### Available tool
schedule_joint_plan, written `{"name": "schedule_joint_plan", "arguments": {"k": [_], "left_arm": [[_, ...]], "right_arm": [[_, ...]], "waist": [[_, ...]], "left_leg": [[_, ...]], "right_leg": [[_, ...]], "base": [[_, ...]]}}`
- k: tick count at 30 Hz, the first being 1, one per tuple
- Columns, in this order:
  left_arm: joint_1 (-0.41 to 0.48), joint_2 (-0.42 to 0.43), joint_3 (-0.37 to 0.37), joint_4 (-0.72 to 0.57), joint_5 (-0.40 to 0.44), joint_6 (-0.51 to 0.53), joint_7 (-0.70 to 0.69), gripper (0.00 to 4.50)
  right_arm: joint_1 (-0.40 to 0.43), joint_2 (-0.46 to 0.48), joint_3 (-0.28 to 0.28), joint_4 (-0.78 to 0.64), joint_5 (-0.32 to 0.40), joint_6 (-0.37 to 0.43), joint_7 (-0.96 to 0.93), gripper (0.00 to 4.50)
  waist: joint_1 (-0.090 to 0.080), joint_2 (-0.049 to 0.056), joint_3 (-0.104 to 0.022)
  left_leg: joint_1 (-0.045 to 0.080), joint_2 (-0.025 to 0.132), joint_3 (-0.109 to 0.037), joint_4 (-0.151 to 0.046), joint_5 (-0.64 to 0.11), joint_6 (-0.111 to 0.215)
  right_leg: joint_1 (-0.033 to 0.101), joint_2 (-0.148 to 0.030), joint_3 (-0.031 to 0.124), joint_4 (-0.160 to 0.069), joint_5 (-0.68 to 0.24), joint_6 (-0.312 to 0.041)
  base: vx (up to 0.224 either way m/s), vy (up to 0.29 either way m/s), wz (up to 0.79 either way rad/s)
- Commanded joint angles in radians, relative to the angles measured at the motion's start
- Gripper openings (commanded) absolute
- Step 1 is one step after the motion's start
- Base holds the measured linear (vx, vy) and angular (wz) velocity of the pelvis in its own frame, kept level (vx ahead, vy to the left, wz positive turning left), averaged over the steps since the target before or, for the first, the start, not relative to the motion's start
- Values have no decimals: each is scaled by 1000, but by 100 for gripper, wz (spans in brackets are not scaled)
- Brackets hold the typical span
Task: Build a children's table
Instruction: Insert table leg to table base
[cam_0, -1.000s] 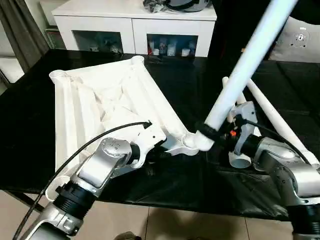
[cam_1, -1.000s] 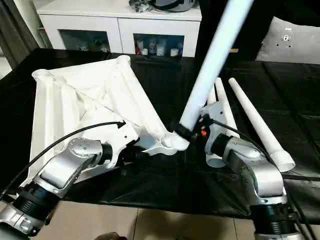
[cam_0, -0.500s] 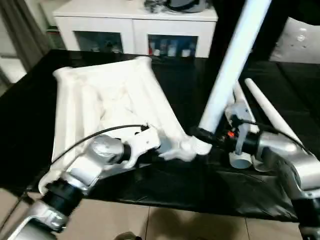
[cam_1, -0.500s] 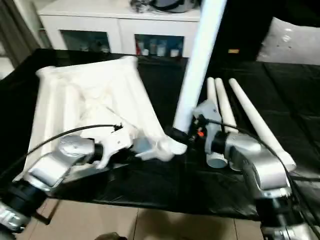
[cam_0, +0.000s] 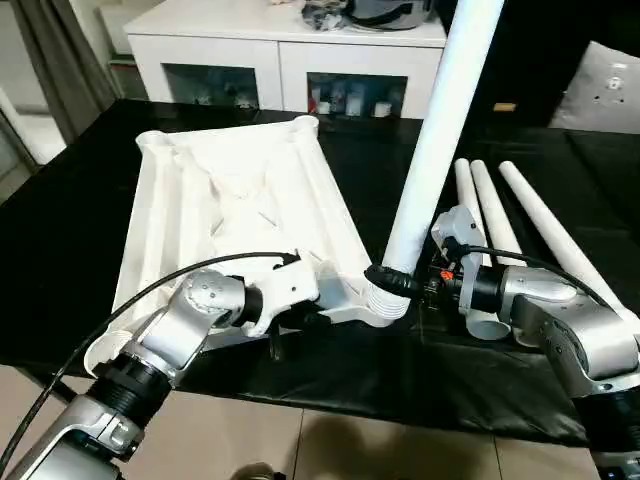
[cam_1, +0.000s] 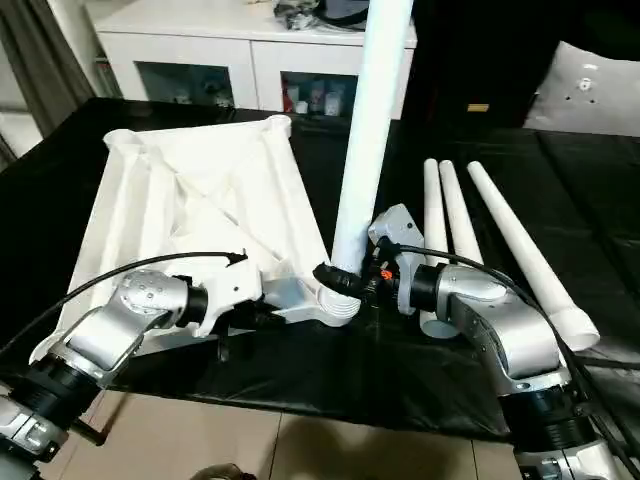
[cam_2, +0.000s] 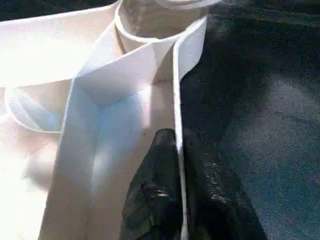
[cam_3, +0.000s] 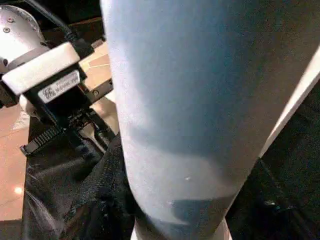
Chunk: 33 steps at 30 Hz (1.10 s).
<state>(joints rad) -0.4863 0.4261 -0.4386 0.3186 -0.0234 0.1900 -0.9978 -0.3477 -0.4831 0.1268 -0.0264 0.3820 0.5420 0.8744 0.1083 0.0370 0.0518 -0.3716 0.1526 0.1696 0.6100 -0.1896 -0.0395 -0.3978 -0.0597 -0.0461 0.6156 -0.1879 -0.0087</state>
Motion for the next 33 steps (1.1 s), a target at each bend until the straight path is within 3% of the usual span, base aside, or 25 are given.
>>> {"name": "schedule_joint_plan", "arguments": {"k": [1,2,7,11,19,28,29,31,33], "left_arm": [[-3,0,14,15,-2,-18,10,64],[-2,0,10,28,4,-26,10,67],[-3,-10,11,52,11,-38,4,68],[-9,-20,7,88,24,-42,5,68],[-13,-18,-7,113,31,-53,-30,1],[-11,17,-52,75,39,-89,-133,0],[-15,18,-56,79,46,-96,-134,0],[-20,19,-58,84,52,-102,-135,0],[-28,21,-66,90,59,-116,-154,0]], "right_arm": [[8,8,-11,-14,0,-5,-16,188],[14,13,-13,-12,-2,-9,-23,188],[22,19,-16,-15,-2,-7,-30,188],[25,19,-17,-17,-1,-6,-32,188],[-11,28,-11,21,-13,-17,-36,188],[-44,13,28,79,-37,-1,-6,188],[-46,7,35,84,-40,2,5,188],[-47,2,42,87,-42,9,12,188],[-50,0,54,109,-55,1,24,188]], "waist": [[-3,-11,-62],[-4,-8,-63],[-5,-10,-63],[-4,-10,-60],[-10,-11,-57],[-12,-16,-62],[-11,-24,-61],[-7,-17,-61],[-7,-19,-62]], "left_leg": [[11,70,-27,-79,-222,16],[10,71,-28,-79,-221,16],[9,69,-26,-77,-209,24],[13,70,-27,-80,-231,19],[16,71,-29,-84,-267,8],[12,71,-25,-81,-206,24],[13,71,-22,-80,-199,29],[12,72,-23,-80,-191,33],[13,73,-24,-81,-190,32]], "right_leg": [[43,-90,50,-85,-305,-175],[43,-90,50,-83,-288,-179],[44,-89,49,-83,-269,-185],[40,-89,49,-88,-321,-173],[38,-93,51,-94,-381,-161],[43,-92,51,-81,-272,-192],[43,-92,51,-83,-273,-192],[43,-92,51,-82,-274,-191],[43,-92,50,-81,-268,-189]], "base": [[0,0,0],[0,0,0],[0,0,0],[0,0,0],[0,0,0],[0,0,0],[0,0,0],[0,0,0],[0,0,0]]}}
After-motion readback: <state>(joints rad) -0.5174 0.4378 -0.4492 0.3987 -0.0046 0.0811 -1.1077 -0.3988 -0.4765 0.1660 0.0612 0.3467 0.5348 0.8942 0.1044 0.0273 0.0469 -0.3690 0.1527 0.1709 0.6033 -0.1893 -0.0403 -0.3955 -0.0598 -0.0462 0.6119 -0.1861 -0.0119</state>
